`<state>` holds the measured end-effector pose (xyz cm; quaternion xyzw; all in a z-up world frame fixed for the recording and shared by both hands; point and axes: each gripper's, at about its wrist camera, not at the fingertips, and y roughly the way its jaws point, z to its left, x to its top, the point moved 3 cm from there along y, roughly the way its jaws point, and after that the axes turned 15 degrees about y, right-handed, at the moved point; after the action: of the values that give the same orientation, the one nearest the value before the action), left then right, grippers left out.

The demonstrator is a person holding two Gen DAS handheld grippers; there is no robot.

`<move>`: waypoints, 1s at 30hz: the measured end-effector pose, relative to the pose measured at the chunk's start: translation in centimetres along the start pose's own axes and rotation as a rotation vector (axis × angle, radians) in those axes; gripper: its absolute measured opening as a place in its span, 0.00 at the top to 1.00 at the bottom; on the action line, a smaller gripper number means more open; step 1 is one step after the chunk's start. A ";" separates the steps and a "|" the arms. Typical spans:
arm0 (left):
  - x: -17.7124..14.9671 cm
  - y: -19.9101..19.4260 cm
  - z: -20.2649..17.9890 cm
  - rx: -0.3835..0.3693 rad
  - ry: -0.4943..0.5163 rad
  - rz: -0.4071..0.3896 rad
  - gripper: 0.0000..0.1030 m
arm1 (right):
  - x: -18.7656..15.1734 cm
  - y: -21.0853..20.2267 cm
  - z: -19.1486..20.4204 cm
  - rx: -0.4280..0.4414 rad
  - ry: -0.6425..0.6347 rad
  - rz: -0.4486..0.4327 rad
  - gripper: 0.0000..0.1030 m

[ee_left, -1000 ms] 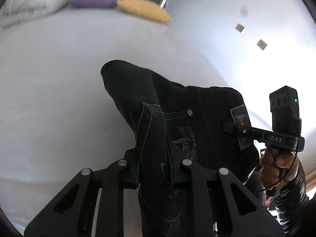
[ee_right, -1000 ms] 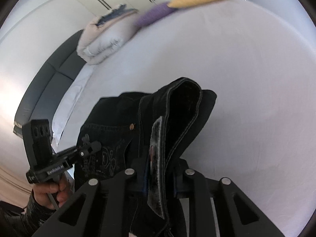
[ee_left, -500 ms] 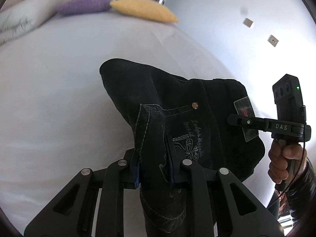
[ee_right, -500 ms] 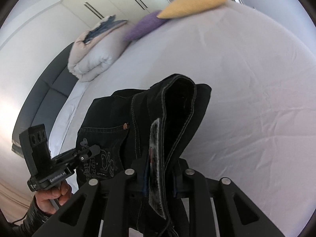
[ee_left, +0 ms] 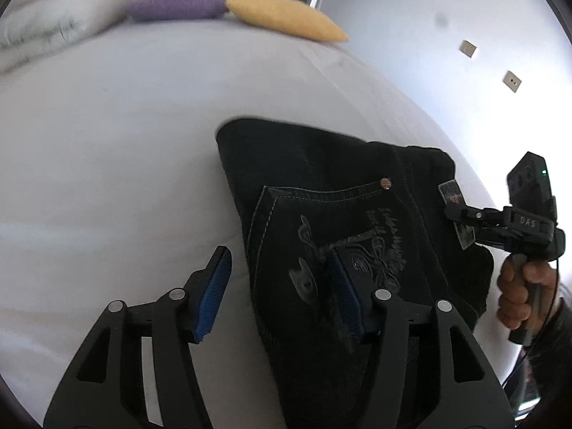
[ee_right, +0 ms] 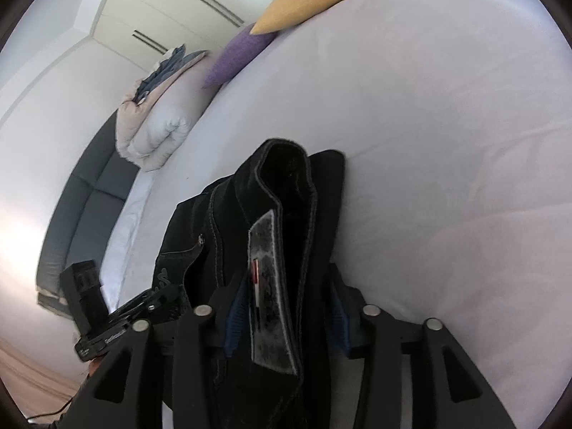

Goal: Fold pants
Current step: 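Open both tools and lift them away from the folded jeans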

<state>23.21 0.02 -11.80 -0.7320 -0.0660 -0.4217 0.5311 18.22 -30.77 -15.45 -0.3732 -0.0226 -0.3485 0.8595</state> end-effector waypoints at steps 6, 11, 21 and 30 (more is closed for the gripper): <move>-0.6 -9.6 -3.6 0.281 0.146 -0.235 0.17 | -4.2 -6.1 1.9 -0.143 -0.101 -0.189 0.45; -1.2 -19.1 -9.1 0.452 0.244 -0.490 0.00 | -8.5 -13.3 6.7 -0.163 -0.223 -0.420 0.20; -3.5 -32.7 -15.1 0.685 0.213 -0.663 0.00 | -15.6 -28.5 14.9 -0.156 -0.396 -0.931 0.00; -5.0 -33.1 -15.7 0.636 0.126 -0.460 0.00 | -19.7 -34.1 19.7 -0.147 -0.497 -0.998 0.00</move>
<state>-6.61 2.84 9.89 -0.4696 -0.3227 -0.5324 0.6260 -13.28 -22.68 14.17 -0.4472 -0.3740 -0.6151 0.5309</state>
